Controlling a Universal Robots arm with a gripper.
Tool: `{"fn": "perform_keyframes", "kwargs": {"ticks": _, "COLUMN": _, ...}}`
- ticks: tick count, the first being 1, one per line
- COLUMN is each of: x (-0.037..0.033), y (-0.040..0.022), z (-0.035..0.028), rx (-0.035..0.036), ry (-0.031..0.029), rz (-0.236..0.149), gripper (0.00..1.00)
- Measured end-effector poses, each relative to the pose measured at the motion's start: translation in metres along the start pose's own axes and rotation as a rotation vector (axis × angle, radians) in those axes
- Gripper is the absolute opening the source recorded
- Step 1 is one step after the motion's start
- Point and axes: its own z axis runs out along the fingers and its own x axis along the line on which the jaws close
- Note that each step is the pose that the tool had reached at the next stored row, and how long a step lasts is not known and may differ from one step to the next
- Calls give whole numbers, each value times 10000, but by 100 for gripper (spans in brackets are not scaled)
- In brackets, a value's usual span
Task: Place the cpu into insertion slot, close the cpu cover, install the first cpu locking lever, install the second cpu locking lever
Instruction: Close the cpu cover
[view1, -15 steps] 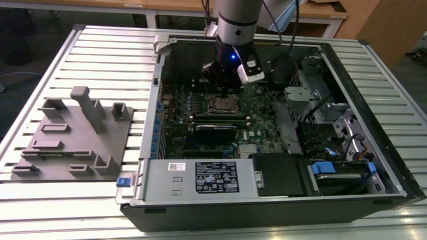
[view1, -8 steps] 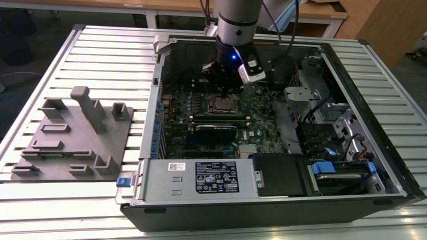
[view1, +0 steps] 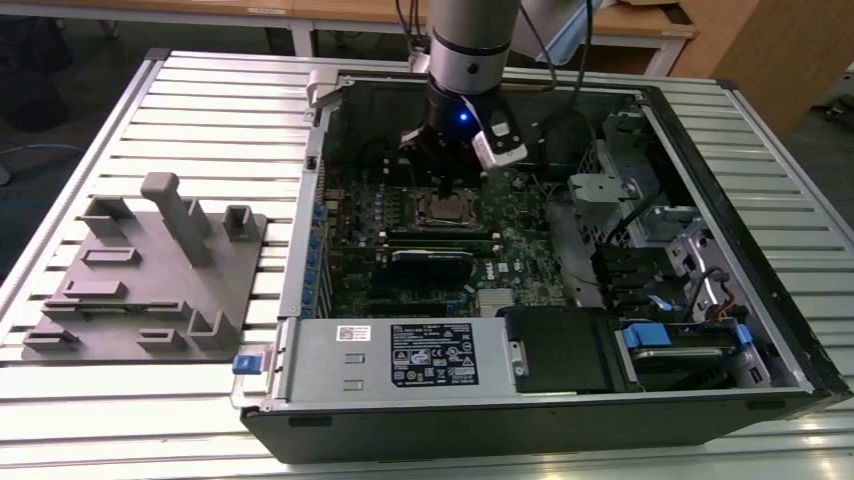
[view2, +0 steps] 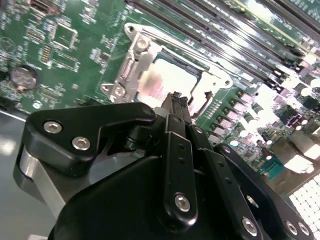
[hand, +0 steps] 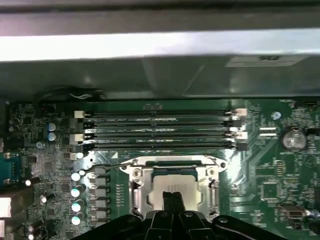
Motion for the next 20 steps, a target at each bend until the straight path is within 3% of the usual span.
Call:
{"fn": "perform_keyframes", "kwargs": {"ticks": 12, "x": 175, "y": -11, "z": 104, "rx": 1, "ry": -26, "rz": 1, "gripper": 10}}
{"fn": "perform_keyframes", "kwargs": {"ticks": 20, "x": 223, "y": -15, "z": 179, "rx": 1, "ry": -30, "rz": 0, "gripper": 10}}
